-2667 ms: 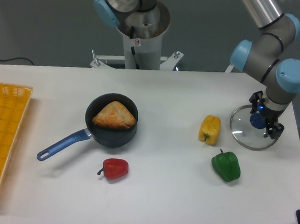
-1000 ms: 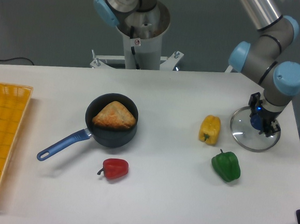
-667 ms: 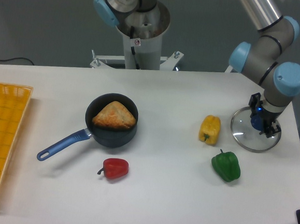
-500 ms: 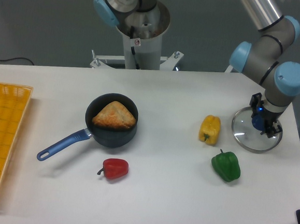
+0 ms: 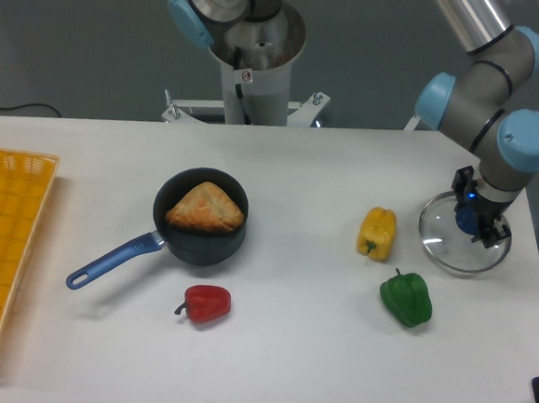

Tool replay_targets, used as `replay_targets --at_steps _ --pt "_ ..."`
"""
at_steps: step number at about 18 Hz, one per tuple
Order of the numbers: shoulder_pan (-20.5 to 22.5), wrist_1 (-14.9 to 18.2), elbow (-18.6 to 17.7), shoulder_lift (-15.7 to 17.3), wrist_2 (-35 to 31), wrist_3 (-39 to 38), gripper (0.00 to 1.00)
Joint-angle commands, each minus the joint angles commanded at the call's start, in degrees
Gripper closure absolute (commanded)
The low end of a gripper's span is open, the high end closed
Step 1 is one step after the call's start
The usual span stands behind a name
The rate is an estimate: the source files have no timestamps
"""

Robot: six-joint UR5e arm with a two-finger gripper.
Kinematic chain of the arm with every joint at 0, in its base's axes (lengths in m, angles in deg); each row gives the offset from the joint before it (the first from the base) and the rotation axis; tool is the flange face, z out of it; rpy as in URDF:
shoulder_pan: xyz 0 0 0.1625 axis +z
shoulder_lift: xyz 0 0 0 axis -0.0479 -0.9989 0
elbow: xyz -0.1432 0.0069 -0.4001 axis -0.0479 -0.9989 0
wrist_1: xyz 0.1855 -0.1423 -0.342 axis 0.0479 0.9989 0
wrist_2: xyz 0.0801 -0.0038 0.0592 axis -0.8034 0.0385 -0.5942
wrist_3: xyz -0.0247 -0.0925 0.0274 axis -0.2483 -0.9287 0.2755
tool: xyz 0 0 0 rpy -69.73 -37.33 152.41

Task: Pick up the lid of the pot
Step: 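Lift the glass lid by its knob and carry it toward the peppers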

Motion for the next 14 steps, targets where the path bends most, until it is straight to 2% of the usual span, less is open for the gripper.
replay_targets --at_steps 6,14 --pt "-1.32 4.48 2.11 1.76 0.09 -0.09 0.65" --pt "-2.63 9.32 2.12 5.27 0.53 -2.2 0.65"
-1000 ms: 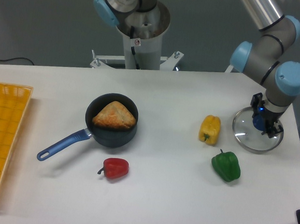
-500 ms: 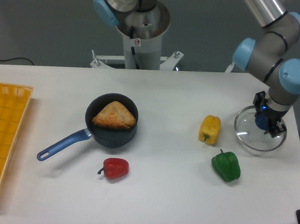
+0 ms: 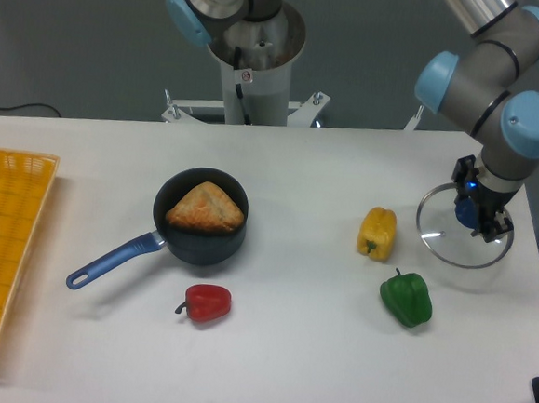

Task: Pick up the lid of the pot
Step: 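Lift the glass lid by its knob and carry it toward the peppers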

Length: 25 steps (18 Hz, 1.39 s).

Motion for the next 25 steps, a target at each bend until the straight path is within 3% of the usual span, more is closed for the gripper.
replay_targets --at_steps 5,11,17,25 --pt "-1.49 1.06 0.09 0.88 0.0 -2.81 0.65" --pt "-5.44 5.45 0.79 3.43 0.09 -9.56 0.65" --pt "-11.42 5.46 0.79 3.69 0.18 -18.18 0.65" --pt "-14.15 5.02 0.79 3.26 0.44 -22.93 0.65"
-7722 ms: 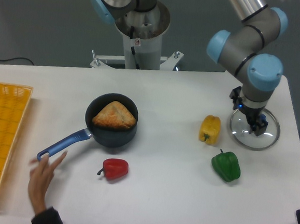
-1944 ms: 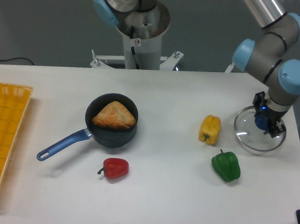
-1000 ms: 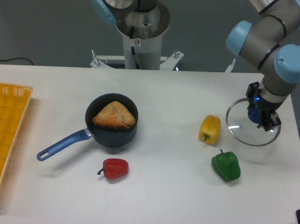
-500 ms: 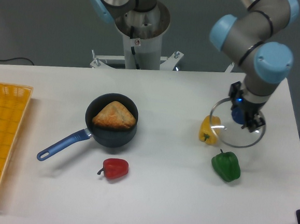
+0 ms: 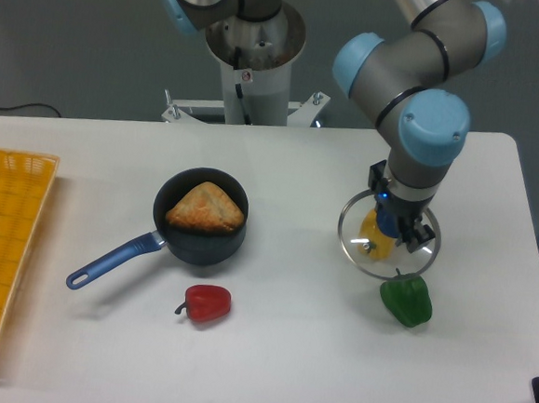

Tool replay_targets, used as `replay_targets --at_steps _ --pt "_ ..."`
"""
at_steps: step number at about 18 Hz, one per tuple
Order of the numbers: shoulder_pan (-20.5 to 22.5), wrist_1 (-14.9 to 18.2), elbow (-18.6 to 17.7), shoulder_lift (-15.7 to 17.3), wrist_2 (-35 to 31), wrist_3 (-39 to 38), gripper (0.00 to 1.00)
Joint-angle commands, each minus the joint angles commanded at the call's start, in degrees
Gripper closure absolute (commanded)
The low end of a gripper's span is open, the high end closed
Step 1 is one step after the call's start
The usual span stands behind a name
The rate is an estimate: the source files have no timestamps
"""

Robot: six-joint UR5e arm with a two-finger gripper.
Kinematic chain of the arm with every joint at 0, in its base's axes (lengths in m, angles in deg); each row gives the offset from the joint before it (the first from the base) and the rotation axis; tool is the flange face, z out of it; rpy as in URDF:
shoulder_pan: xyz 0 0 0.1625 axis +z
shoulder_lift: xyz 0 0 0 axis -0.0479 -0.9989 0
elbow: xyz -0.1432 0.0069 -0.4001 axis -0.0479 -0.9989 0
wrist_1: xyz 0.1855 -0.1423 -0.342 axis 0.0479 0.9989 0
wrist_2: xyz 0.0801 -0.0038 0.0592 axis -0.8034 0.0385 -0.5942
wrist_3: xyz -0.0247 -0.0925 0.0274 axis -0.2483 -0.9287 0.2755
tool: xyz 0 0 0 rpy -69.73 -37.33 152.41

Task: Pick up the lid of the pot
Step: 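Lift the glass lid by its knob and carry it toward the peppers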

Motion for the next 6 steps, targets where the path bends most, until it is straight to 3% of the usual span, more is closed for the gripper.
replay_targets --at_steps 6 --pt "0.0 -0.09 -0.18 0.17 0.97 -0.62 0.65"
